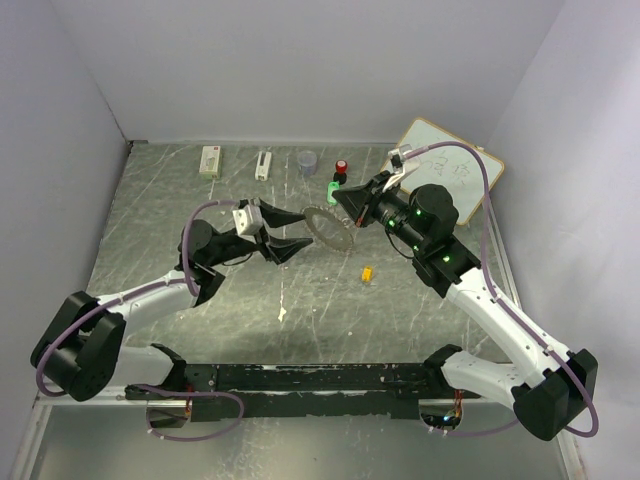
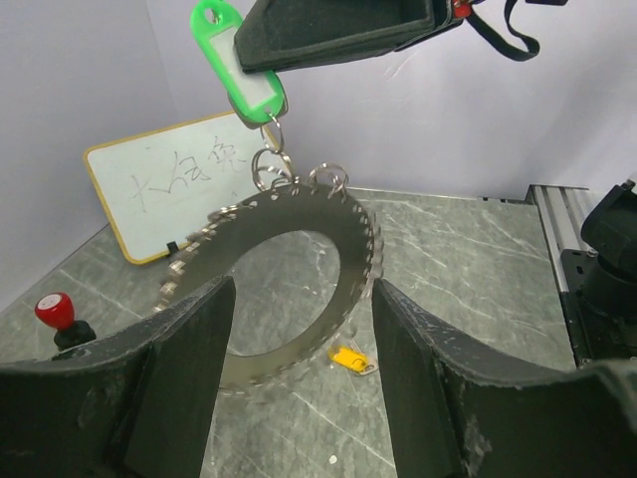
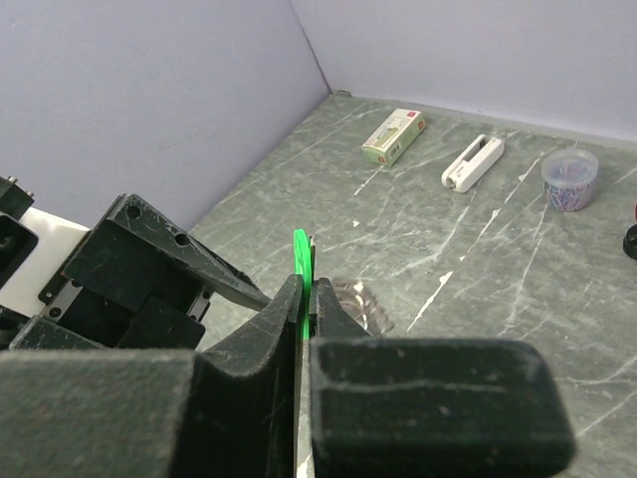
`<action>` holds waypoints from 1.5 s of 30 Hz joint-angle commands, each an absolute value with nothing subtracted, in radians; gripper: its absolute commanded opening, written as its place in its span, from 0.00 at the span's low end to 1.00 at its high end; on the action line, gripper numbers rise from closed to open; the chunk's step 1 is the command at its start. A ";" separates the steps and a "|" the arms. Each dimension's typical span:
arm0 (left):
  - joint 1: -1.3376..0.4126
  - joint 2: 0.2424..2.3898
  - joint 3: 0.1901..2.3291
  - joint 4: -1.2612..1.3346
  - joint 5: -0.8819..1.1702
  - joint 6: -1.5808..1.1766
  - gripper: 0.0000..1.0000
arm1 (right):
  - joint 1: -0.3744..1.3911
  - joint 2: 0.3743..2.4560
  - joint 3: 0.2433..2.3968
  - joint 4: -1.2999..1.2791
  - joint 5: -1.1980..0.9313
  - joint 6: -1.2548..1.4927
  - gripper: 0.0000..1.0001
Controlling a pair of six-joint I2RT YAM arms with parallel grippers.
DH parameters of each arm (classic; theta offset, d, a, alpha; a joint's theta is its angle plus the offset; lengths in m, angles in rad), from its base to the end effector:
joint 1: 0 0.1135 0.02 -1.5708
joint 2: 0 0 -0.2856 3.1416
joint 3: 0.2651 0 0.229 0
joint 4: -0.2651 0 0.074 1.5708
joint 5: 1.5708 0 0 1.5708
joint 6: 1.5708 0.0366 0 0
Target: Put the keys on the keyring
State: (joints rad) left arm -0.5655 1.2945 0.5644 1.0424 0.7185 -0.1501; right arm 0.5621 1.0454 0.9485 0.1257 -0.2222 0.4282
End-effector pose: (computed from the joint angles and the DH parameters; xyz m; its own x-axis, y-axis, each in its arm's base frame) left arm 0.1926 -0.1508 0.3168 0.1171 -0.2076 -0.9712 0.9606 0.2719 0.0577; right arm 0.1752 0.1199 0.4021 -0.2711 0.3079 -0.9120 -0.6526 0.6376 0.4093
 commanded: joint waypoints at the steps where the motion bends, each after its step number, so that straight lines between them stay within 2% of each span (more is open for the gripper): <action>1: -0.567 1.294 0.585 1.125 0.769 -0.187 0.68 | 0.565 1.025 0.985 0.165 -0.228 0.414 0.00; 16: -0.572 1.244 0.552 1.115 0.764 -0.191 0.67 | 0.555 1.040 0.962 0.199 -0.254 0.388 0.00; 21: -0.573 1.217 0.546 1.090 0.702 -0.188 0.72 | 0.555 1.050 0.957 0.204 -0.256 0.390 0.00; 26: -0.579 1.227 0.592 0.994 0.636 -0.150 0.72 | 0.555 1.060 0.957 0.212 -0.271 0.393 0.00; 39: -0.581 1.258 0.605 1.015 0.592 -0.149 0.72 | 0.555 1.054 0.957 0.202 -0.311 0.365 0.00; 45: -0.581 1.229 0.603 0.958 0.588 -0.064 0.75 | 0.555 1.055 0.966 0.181 -0.348 0.346 0.00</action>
